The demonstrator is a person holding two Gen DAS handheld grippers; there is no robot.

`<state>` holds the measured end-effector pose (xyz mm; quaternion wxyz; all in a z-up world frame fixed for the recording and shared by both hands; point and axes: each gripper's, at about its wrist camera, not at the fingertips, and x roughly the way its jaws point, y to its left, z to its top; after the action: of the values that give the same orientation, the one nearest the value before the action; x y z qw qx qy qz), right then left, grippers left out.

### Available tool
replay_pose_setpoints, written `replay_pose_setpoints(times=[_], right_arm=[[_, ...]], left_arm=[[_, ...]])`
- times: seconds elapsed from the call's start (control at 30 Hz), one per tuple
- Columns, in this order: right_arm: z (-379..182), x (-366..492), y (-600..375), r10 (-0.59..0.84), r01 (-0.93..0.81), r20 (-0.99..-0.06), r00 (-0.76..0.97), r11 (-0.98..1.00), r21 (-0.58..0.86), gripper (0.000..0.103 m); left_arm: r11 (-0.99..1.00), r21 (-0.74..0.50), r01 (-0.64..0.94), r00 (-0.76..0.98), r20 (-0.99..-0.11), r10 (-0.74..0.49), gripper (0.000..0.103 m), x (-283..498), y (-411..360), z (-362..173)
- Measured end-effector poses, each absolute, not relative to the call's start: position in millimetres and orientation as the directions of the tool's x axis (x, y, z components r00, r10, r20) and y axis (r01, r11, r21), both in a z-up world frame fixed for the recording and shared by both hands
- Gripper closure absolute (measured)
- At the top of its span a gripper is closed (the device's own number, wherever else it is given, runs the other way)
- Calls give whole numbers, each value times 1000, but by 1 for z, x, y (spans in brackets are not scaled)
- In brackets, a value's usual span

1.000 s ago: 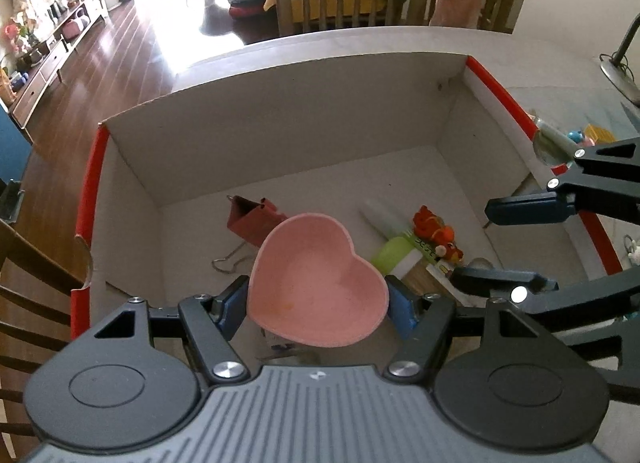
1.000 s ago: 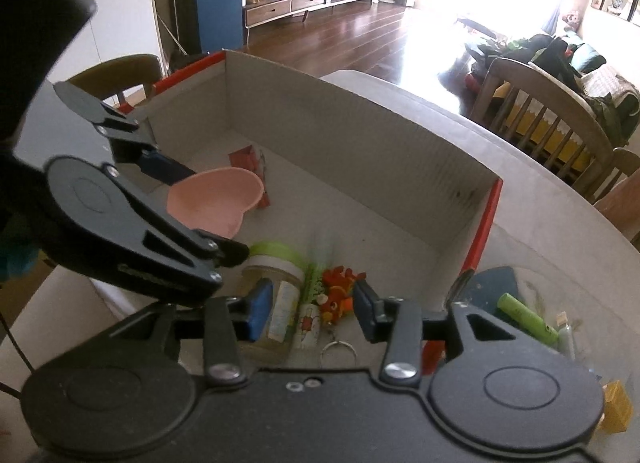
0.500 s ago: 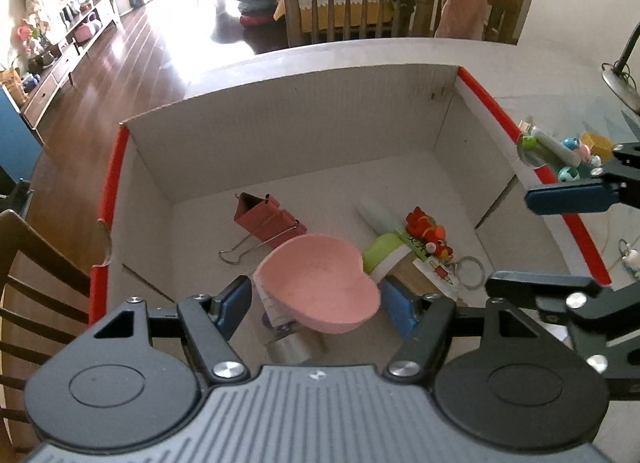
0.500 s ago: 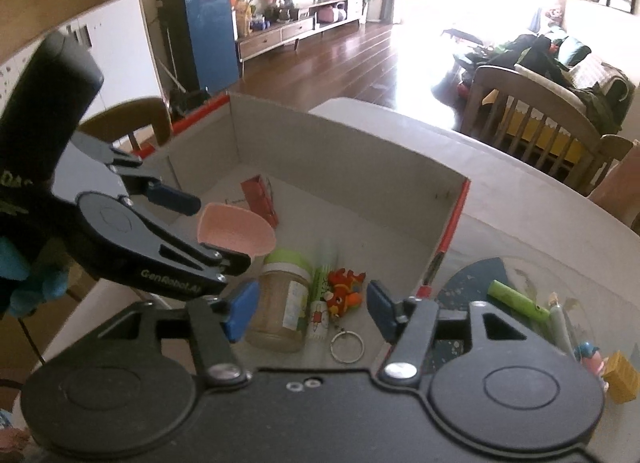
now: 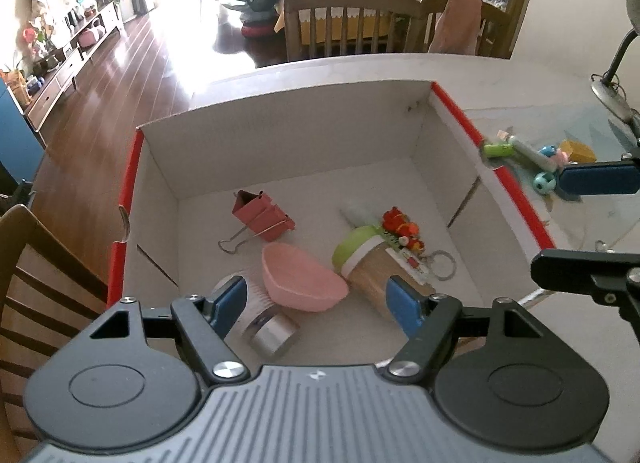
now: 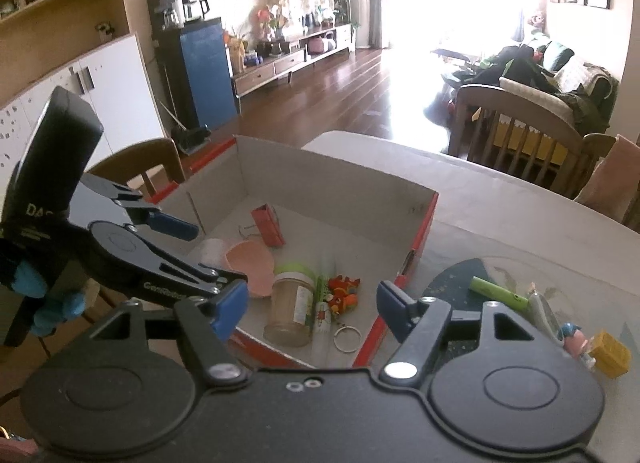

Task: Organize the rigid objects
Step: 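Open both tools to drop the heart dish and keychain into the box, then withdraw both open tools from the box toward the table items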

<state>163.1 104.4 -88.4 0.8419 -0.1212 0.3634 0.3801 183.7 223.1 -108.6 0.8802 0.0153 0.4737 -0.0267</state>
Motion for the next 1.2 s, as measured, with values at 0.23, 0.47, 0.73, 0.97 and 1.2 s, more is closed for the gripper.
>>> replay_pose_setpoints(times=[0.23,0.47,0.73,0.97,1.2], right_arm=[[-73,153,82,577,-711,-663,477,696,94,20],[-65,144,54,593,-682,-623,509,720,129,13],[-66,130,16,588,-634,-563,581,761,141,3],[-82,128,-31,565,-569,-564,603,799,192,1],[-107,129,-73,492,-510,-610,621,845,162,1]], left_arm=[[996,-18,82,590,-805,-63,25,168,210,-83],[994,-36,103,636,-766,-94,21,157,193,-55],[993,-58,104,669,-734,-113,14,155,167,-39],[990,-65,126,682,-719,-134,12,154,137,-38],[982,-106,155,668,-722,-183,12,160,98,-46]])
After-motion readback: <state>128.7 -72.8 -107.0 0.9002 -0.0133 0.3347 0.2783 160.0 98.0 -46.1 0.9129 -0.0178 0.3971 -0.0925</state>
